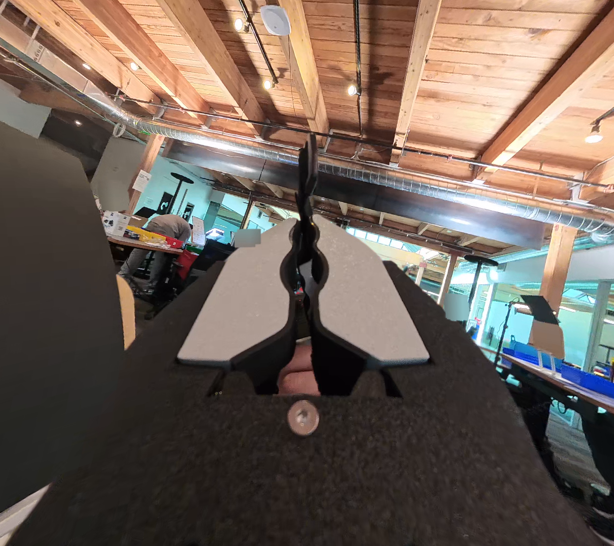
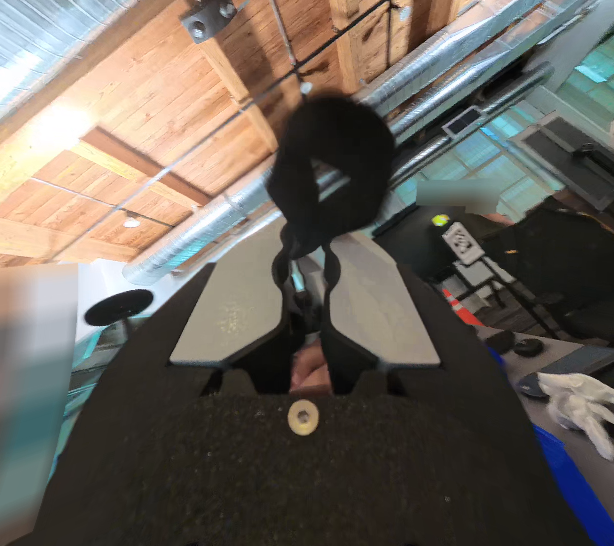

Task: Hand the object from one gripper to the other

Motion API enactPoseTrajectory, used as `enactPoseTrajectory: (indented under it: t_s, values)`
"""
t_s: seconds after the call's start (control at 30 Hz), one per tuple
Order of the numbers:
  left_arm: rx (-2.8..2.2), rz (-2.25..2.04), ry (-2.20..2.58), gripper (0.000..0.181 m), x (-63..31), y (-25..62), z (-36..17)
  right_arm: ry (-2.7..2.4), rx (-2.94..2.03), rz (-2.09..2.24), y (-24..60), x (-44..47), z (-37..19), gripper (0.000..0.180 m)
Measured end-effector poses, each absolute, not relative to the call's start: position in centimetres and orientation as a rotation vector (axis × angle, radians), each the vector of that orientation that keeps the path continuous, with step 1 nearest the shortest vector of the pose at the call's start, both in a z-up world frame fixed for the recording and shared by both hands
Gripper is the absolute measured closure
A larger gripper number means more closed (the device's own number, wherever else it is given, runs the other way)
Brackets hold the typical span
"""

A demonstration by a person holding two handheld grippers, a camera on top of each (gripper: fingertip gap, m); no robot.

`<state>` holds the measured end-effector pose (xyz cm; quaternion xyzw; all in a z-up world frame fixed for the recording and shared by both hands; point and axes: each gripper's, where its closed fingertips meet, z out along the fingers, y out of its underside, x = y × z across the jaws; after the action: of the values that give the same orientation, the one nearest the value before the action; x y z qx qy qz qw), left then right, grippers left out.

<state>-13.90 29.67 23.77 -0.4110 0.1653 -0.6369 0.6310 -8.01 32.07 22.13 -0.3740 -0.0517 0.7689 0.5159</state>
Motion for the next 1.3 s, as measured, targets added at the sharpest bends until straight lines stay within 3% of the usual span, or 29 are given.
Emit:
enactPoseTrajectory:
  t_s: [0.17, 0.27, 0.37, 0.47, 0.57, 0.8, 0.83, 0.9, 1.07, 1.1, 1.2, 1.3]
  values:
    - [-0.998, -1.416, 0.452, 0.178, -14.9, 29.7, 23.8, -0.118, -1.057, 1.463, 34.2, -5.1, 21.2, 0.119]
    - [-1.103, -1.389, 0.598, 0.179, -14.9, 29.6, 22.9, -0.129, -1.119, 1.123, 34.8, -0.8, 21.3, 0.11]
    - [-1.262, -1.321, 0.734, 0.178, -14.7, 29.8, 20.8, -0.266, -1.132, 0.883, 33.1, 0.9, 22.1, 0.116]
    - [-1.365, -1.303, 0.835, 0.179, -14.6, 29.5, 19.1, -0.645, -1.214, 0.886, 29.4, -3.2, 20.6, 0.137]
    - [-1.39, -1.279, 0.883, 0.178, -14.5, 29.3, 18.5, -0.967, -1.333, 0.764, 27.7, -7.3, 16.5, 0.123]
    - [-1.415, -1.235, 1.17, 0.179, -13.1, 26.2, 16.1, -1.236, -1.399, 0.719, 27.3, -11.9, 11.4, 0.131]
    - [-1.416, -1.222, 1.213, 0.179, -12.9, 25.8, 15.6, -1.277, -1.392, 0.747, 27.0, -12.3, 10.9, 0.137]
    - [-1.411, -1.206, 1.261, 0.179, -12.6, 25.3, 15.1, -1.366, -1.369, 0.761, 26.3, -12.7, 9.9, 0.172]
    - [-1.374, -1.179, 1.231, 0.178, -12.1, 25.6, 15.7, -1.378, -1.365, 0.774, 26.5, -12.5, 10.2, 0.174]
    - [-1.36, -1.185, 1.231, 0.176, -12.0, 25.5, 15.8, -1.371, -1.355, 0.776, 26.5, -12.5, 10.5, 0.175]
    - [-1.371, -1.092, 1.243, 0.13, -11.8, 25.7, 15.3, -1.284, -1.301, 0.829, 26.9, -12.0, 12.2, 0.174]
    - [-1.393, -1.032, 1.241, 0.13, -11.6, 26.0, 14.9, -1.04, -1.207, 0.941, 28.3, -10.2, 16.2, 0.174]
